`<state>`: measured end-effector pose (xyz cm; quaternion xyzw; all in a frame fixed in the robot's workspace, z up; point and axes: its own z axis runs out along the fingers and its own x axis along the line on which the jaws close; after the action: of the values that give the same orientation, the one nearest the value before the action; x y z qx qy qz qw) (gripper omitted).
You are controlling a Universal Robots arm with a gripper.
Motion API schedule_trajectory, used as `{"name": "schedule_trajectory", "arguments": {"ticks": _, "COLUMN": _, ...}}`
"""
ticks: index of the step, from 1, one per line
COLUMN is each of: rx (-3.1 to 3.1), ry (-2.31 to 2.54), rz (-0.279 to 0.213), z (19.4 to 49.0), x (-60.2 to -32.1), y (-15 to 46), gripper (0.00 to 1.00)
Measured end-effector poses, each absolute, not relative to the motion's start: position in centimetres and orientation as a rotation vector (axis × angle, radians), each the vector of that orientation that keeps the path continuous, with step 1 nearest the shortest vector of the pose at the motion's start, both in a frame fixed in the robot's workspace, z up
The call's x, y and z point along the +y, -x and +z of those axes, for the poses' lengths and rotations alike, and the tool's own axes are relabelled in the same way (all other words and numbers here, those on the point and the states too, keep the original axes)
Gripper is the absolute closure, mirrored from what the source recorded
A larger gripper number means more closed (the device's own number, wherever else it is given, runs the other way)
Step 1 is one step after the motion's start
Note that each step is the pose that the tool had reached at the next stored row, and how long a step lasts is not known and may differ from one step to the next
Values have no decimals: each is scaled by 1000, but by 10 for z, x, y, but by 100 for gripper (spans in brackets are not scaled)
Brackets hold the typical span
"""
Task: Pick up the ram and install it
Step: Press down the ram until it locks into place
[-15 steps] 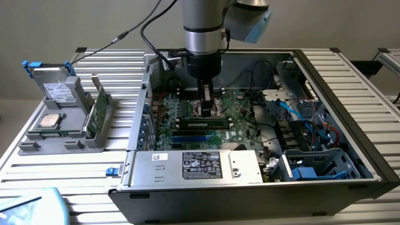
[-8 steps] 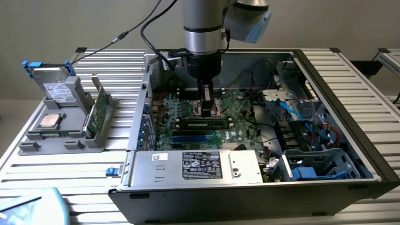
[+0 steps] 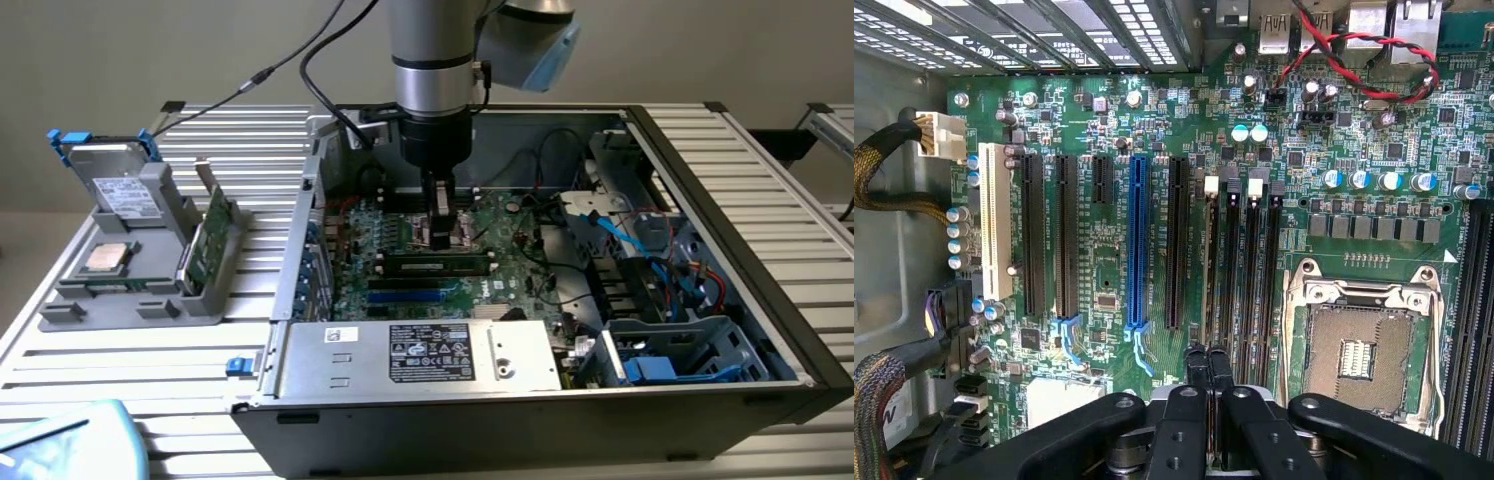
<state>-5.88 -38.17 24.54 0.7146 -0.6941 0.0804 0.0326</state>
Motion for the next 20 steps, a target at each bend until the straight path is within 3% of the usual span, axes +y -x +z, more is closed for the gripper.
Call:
{"name": "schedule_trajectory", "arguments": {"ticks": 9, "rx": -2136, "ry": -2200, "rz": 231, "z": 245, "x": -392, "y": 37, "gripper": 89}}
{"name": "schedule_trajectory", "arguments": {"ticks": 20, "rx": -2152, "ry": -2217, "rz": 146, "z": 240, "x": -394, "y": 24, "gripper": 89}}
